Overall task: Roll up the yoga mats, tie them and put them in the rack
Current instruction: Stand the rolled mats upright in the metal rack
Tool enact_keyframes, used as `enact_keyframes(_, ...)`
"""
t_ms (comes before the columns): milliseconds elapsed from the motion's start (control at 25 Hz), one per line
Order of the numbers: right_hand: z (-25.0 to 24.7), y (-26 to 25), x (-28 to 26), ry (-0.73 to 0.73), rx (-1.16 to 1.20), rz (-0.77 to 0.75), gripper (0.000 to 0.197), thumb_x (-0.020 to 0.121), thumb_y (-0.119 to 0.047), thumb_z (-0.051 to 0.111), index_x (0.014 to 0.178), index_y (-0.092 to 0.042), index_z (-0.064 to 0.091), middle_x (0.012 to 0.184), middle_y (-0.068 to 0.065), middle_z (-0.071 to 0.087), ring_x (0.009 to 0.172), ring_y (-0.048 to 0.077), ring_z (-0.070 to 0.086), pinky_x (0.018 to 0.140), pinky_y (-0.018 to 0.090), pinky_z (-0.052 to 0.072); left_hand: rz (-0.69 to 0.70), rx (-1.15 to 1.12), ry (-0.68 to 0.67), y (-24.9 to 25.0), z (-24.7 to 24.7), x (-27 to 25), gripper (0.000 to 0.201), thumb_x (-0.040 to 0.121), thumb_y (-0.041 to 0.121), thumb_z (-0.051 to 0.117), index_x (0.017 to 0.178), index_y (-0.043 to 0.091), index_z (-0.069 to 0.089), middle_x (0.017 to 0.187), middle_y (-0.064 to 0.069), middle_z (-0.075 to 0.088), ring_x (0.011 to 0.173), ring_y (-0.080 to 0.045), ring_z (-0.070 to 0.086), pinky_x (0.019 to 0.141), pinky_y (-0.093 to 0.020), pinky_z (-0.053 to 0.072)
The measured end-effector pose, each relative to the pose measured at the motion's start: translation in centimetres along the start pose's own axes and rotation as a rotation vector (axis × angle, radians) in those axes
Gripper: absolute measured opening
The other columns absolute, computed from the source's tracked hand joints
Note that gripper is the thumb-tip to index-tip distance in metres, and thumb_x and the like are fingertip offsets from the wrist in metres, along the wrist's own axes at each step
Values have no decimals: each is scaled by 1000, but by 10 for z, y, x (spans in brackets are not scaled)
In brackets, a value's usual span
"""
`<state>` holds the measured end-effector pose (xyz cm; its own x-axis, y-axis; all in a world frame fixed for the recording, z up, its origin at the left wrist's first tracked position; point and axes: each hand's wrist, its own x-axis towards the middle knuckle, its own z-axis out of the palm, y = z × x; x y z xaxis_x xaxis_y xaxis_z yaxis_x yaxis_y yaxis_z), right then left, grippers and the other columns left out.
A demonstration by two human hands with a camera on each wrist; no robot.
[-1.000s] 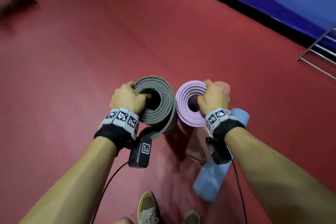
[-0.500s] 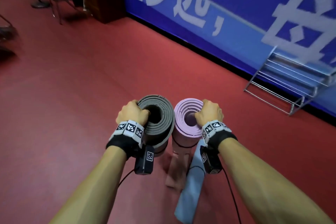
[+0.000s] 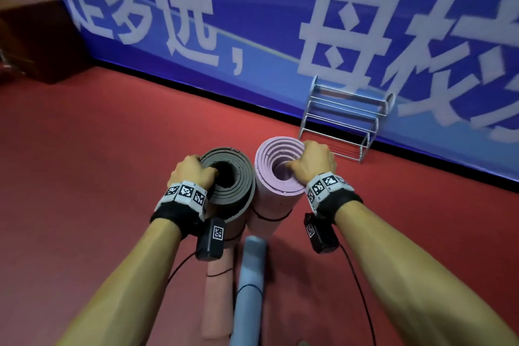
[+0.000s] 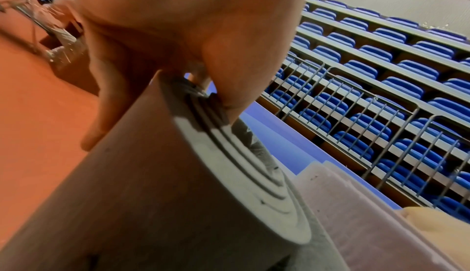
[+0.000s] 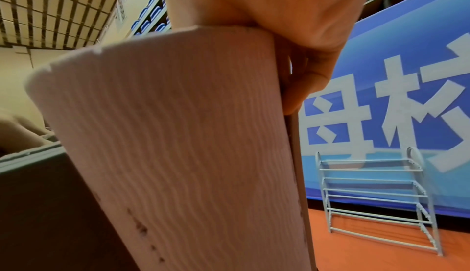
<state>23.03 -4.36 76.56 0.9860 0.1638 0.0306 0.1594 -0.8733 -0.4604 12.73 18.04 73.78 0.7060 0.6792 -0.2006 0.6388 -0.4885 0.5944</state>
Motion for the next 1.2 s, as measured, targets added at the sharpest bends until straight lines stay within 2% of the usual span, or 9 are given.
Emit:
enact_keyframes(80,-21,32,30,2,-32,6,37,73,-36,78,98,-11,65,103,16,69,98,38,63,74,35,46,17,23,-38,41,29,14,31,75,30,73,101,14,69,101,-15,70,94,-37,65,81,-38,53)
enact_keyframes(280,-85,106,116,25,-85,44,51,70,-49,83,101,-11,66,106,14,69,103,38,62,82,38,49,84,-9,-121,157,105,52,29,77,29,78,99,11,71,100,-16,70,95,-35,65,79,-35,50)
enact_keyframes(480,-120,151,202,53,-78,162,52,65,-43,87,99,-9,67,107,15,68,104,39,62,77,36,47,143,-66,-175,250,160,106,28,77,28,78,96,9,72,94,-15,70,89,-34,64,76,-34,50)
enact_keyframes(680,-121,179,324,66,-110,217,42,70,-36,84,95,-9,64,104,17,67,101,40,62,75,37,48,169,-70,-232,336,209,199,24,77,28,78,91,10,71,87,-11,66,80,-29,58,72,-31,45)
enact_keyframes(840,-120,195,433,88,-127,283,31,74,-28,80,83,-12,55,103,17,67,99,40,62,73,36,46,237,-39,-260,412,234,288,17,74,28,78,83,17,69,87,-9,68,85,-30,63,72,-29,46)
enact_keyframes(1000,-136,203,542,145,-91,315,32,75,-26,79,98,-11,61,110,18,66,105,39,60,73,36,44,319,-18,-261,500,243,369,17,74,26,77,75,18,62,82,-8,64,89,-31,63,70,-28,41)
enact_keyframes(1080,-148,205,593,180,-82,328,31,73,-28,80,88,-10,60,106,16,66,96,35,59,69,34,45,342,-22,-243,543,245,405,19,75,26,77,72,17,60,82,-9,63,85,-31,60,69,-29,40)
enact_keyframes(1200,-175,204,667,201,-59,325,36,71,-29,84,85,-9,58,88,9,59,81,30,51,65,33,44,347,-39,-222,601,248,455,22,74,27,78,68,17,59,83,-10,65,84,-31,61,70,-31,43)
